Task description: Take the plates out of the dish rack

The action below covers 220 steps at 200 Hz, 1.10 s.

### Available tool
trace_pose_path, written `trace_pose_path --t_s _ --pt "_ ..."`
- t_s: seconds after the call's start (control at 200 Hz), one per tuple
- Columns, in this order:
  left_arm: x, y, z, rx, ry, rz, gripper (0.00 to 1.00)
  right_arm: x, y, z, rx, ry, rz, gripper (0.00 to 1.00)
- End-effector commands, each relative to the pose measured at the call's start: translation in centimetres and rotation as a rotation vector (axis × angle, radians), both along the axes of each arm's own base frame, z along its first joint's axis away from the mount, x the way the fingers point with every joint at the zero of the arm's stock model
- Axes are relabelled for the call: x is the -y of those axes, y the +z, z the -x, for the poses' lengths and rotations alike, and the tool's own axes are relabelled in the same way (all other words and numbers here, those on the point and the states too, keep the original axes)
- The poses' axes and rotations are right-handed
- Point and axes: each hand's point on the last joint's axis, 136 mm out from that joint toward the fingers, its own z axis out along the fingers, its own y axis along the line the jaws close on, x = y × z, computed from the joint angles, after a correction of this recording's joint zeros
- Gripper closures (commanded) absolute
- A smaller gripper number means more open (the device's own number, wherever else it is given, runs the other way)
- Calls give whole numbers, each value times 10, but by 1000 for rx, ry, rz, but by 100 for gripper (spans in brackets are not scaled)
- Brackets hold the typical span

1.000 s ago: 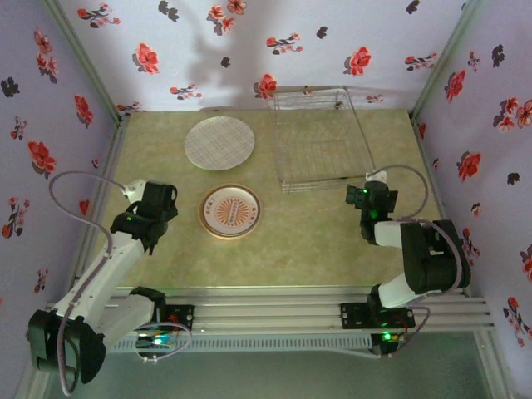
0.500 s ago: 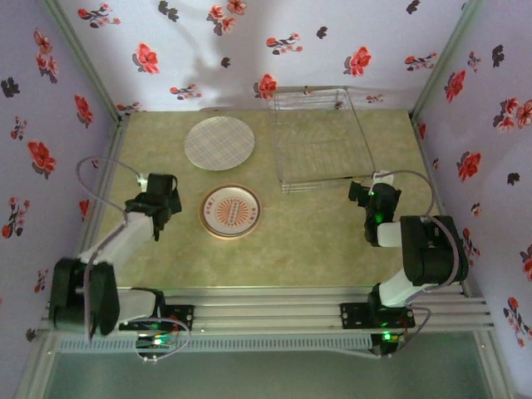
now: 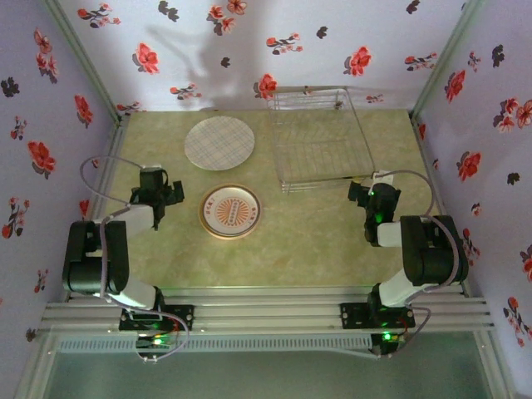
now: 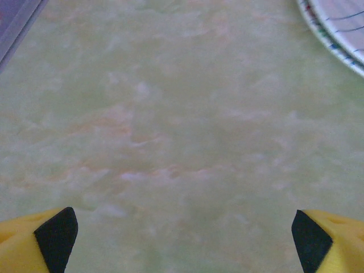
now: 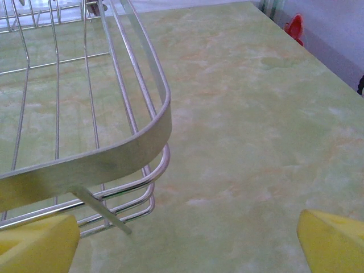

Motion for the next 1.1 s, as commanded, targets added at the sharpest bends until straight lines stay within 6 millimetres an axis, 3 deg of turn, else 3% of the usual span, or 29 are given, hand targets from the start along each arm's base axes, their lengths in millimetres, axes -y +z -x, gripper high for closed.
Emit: trace_pose_path --t_s 0.0,0.125,0.23,0.325,0.415,0.48,0.565,0.72,0.815,0.825,0.865,1.095 --pt "13 29 -4 175 -92 -21 0 1 9 -4 46 -10 -25 1" --pt "14 52 20 335 -77 -68 0 1 9 -4 45 -11 -25 1" --pt "7 56 30 377 -30 -75 0 1 10 -4 47 -12 -25 1" --pt "-3 52 22 347 13 -82 0 1 9 -4 46 -11 -25 1" --pt "-6 50 1 312 -19 -106 0 1 9 -4 46 -10 -26 1" --pt "-13 34 -12 298 -19 -90 0 1 9 -4 46 -10 -25 1" --pt "-12 31 -7 319 -37 -69 0 1 9 -4 45 -8 -25 1" --pt "-15 31 22 459 -9 -84 0 1 9 -4 45 -8 -26 1" --pt "-18 22 15 396 6 -74 0 1 10 -5 48 -8 -25 1" --pt "-19 29 8 409 11 -71 0 1 9 -4 46 -8 -26 1" --pt "-23 24 1 351 27 -68 0 0 9 -4 45 -7 -25 1" --pt "-20 26 2 364 17 -76 0 1 9 -4 45 -8 -26 1"
